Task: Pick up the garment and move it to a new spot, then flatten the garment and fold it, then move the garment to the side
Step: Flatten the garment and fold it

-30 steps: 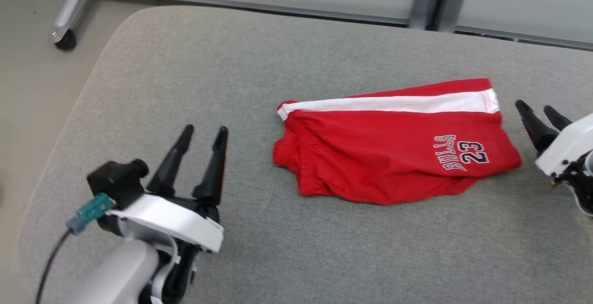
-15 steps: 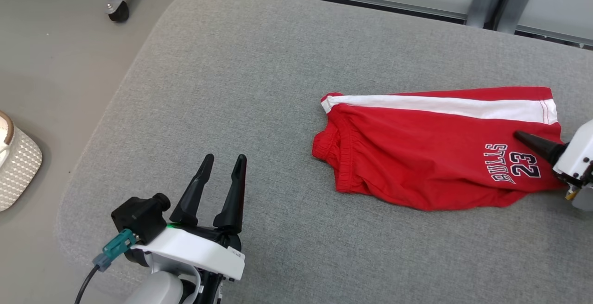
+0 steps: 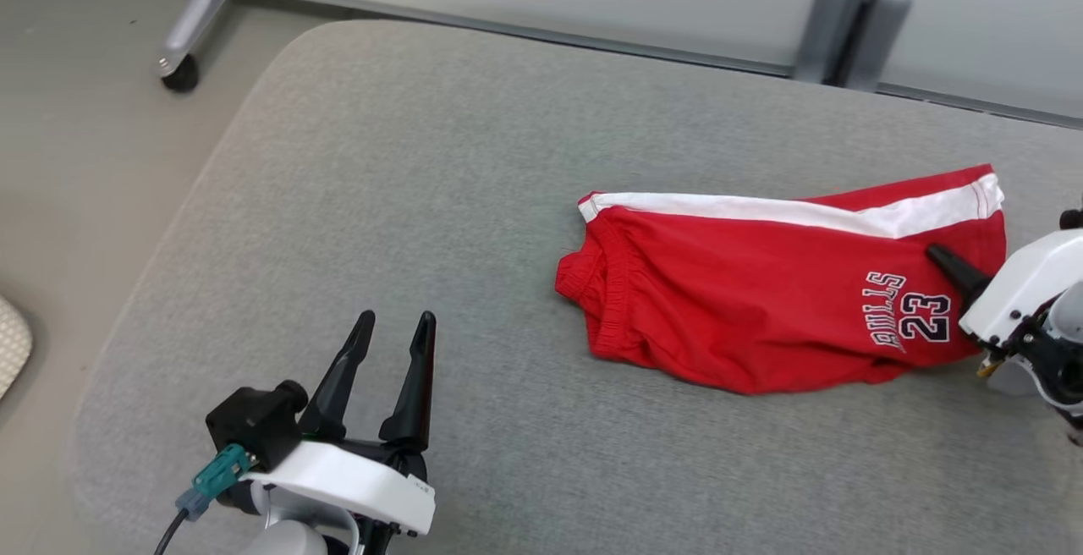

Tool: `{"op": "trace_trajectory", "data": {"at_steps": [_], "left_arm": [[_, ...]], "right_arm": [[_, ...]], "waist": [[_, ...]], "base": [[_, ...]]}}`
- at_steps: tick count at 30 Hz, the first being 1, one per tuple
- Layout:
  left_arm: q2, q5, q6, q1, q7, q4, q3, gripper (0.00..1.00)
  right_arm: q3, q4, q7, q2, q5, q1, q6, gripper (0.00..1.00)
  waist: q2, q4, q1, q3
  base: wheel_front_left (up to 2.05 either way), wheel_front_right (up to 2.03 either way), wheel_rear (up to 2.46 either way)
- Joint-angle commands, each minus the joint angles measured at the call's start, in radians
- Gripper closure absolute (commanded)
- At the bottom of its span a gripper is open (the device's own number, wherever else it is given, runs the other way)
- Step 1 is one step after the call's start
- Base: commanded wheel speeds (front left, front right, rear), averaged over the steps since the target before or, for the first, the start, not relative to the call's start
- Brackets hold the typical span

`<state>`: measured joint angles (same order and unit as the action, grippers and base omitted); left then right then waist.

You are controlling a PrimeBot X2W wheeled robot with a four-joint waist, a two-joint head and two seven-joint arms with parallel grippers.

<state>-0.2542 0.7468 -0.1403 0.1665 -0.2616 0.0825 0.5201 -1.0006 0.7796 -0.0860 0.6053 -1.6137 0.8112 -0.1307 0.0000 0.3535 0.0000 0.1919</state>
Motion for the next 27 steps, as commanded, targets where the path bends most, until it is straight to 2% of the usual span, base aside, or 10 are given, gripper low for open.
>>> {"op": "trace_trajectory", "data": {"at_steps": [1, 7, 14, 20, 27], "left_arm": [[-0.003, -0.009, 0.004, -0.013, -0.004, 0.007, -0.012, 0.0], [0.0, -0.019, 0.007, -0.044, -0.004, 0.013, -0.03, 0.0], [0.011, -0.029, 0.014, -0.048, -0.004, 0.02, -0.033, 0.0], [0.025, -0.032, 0.026, -0.057, -0.004, 0.036, -0.022, 0.0], [0.032, -0.027, 0.03, -0.061, -0.002, 0.054, -0.013, 0.0]], "right_arm": [[0.006, -0.013, 0.025, 0.003, 0.008, -0.028, -0.001, 1.0], [0.017, -0.058, 0.084, 0.023, 0.019, -0.076, -0.001, 1.0], [0.023, -0.067, 0.122, 0.034, 0.042, -0.074, -0.001, 1.0], [-0.001, -0.07, 0.133, 0.007, 0.085, -0.04, -0.001, 1.0], [-0.039, -0.063, 0.1, -0.079, 0.112, 0.011, -0.001, 1.0]], "waist": [[0.0, -0.052, 0.0, -0.036], [0.0, -0.147, 0.0, -0.061], [0.0, -0.175, 0.0, -0.063], [0.0, -0.148, 0.0, -0.082], [0.0, -0.077, 0.0, -0.1]], "base": [[0.0, 0.0, 0.0], [0.0, 0.0, 0.0], [0.0, 0.0, 0.0], [0.0, 0.0, 0.0], [0.0, 0.0, 0.0]]}}
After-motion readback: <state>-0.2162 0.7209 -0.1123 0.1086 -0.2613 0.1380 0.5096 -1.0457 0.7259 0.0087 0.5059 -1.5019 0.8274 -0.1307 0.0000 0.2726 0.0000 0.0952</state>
